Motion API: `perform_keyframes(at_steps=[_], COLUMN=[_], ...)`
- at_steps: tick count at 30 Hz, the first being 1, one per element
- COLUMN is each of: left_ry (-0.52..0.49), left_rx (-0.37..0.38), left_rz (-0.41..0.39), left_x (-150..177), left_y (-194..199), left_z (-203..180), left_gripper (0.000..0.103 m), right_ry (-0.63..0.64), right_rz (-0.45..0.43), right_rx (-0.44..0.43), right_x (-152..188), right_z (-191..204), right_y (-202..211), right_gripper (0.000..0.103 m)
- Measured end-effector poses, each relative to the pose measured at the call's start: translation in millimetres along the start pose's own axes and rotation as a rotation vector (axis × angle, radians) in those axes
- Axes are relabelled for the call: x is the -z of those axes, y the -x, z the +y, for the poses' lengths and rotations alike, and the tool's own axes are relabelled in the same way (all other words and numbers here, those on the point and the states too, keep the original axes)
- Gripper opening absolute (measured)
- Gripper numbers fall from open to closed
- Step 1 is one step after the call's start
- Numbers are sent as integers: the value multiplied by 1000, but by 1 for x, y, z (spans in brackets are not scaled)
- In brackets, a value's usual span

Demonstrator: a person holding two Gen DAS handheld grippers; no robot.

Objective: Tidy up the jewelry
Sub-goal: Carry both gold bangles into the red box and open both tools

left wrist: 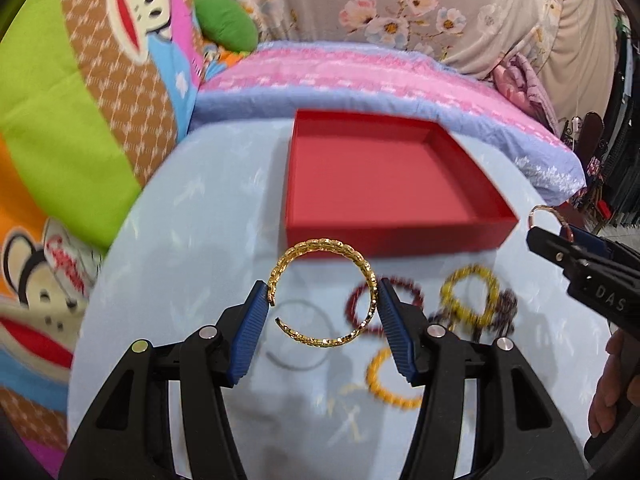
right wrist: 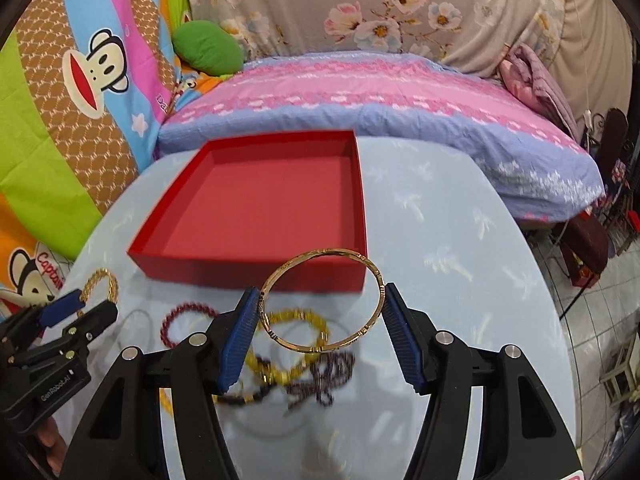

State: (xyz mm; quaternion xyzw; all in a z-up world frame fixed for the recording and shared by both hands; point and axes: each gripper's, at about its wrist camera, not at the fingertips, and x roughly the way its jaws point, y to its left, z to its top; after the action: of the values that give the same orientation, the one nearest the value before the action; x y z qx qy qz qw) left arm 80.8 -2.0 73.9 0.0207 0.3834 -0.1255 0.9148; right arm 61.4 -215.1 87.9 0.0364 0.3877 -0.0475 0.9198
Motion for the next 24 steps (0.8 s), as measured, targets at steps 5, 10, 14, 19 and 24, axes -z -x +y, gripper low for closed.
perform_keyframes(at_steps=[5,10,14,19,24], left_ry=[-19,-43,-50,-42,-36], left_rx=[48,51,56,52,65], left_rz=[-38,-33,18,76,117], left_x=[-59,-112,-141,-157,-165], left_y=[-15,-60,-107,-151,-177], left_z=[-6,-15,-18,-16,-15], left_gripper=[53,53,53,53,53], right_ry=[1,-4,-1,7,-13], right_rz=[-2,24,71,122,168], right_rx=[-51,-64,-63,-45,-47], right_x=[-48,-93,-119,-137,-143], right_z=[0,3,8,12,7], right_y=[-21,-65,-108,-151,-177], right_gripper=[60,60,60,60,60])
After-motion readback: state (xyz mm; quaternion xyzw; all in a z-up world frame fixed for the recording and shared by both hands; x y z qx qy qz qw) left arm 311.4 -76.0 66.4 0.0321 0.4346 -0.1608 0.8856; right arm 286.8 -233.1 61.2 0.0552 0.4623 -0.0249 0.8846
